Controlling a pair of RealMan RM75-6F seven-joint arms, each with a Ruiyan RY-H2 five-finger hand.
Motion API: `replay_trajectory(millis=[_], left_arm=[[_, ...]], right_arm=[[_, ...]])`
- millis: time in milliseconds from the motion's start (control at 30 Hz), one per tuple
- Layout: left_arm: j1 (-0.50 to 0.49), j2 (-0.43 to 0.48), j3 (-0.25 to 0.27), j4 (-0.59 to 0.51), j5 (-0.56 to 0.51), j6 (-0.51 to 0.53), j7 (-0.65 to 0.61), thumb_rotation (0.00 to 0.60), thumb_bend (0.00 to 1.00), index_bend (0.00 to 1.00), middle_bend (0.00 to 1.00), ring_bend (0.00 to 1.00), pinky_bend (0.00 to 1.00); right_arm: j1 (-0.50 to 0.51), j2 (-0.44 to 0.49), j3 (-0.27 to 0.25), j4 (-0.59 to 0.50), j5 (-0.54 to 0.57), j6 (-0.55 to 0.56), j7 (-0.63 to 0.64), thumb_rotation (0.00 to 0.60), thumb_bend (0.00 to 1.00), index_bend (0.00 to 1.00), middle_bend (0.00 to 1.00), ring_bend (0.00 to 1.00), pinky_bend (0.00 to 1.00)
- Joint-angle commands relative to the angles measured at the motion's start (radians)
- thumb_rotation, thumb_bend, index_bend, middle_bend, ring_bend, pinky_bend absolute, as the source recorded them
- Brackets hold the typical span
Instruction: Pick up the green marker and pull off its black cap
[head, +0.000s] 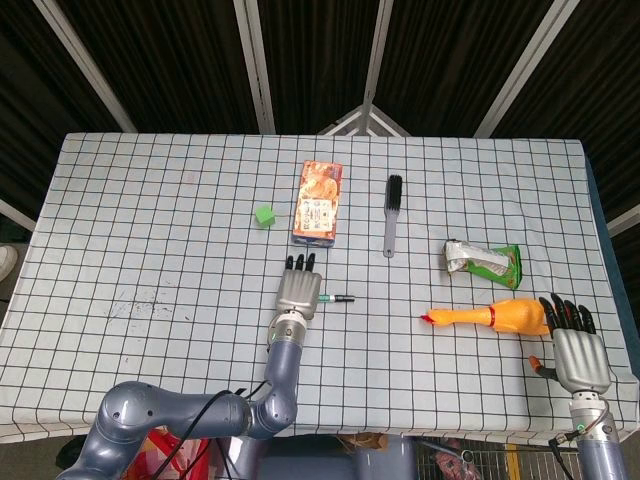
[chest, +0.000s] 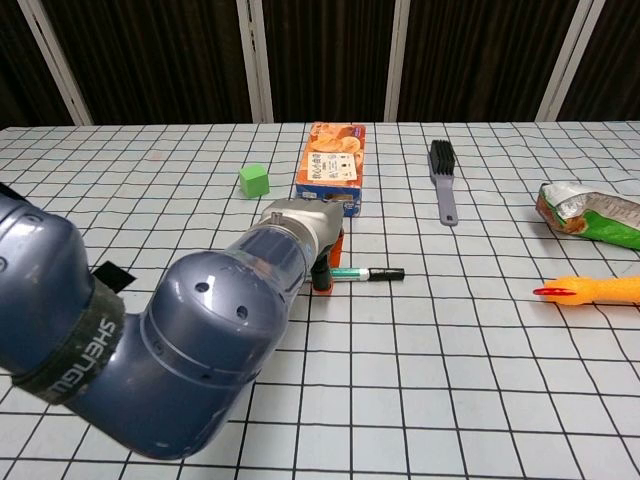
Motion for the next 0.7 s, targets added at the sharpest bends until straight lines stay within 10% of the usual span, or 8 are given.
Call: replay_trajectory(millis=[33, 700], left_arm=[[0.002, 0.0, -0.006, -0.007, 0.008, 0.001, -0.004, 0.6, 0.53, 0.51, 0.03, 0.0, 0.0], [0.099, 0.087, -0.008, -0.137, 0.088, 0.038, -0.091, 0.6, 0.54, 0.58, 0.07, 0.0, 0.0]], right_arm=[[0.001, -0.002, 0.0, 0.002, -0.001, -0.001, 0.001, 0.6, 0.24, 0.07, 0.02, 0.01, 0.04], [0.0, 0.009, 0.009, -0.019, -0.016, 0.016, 0.0, 0.6, 0.24, 0.07, 0.02, 0.01, 0.04]])
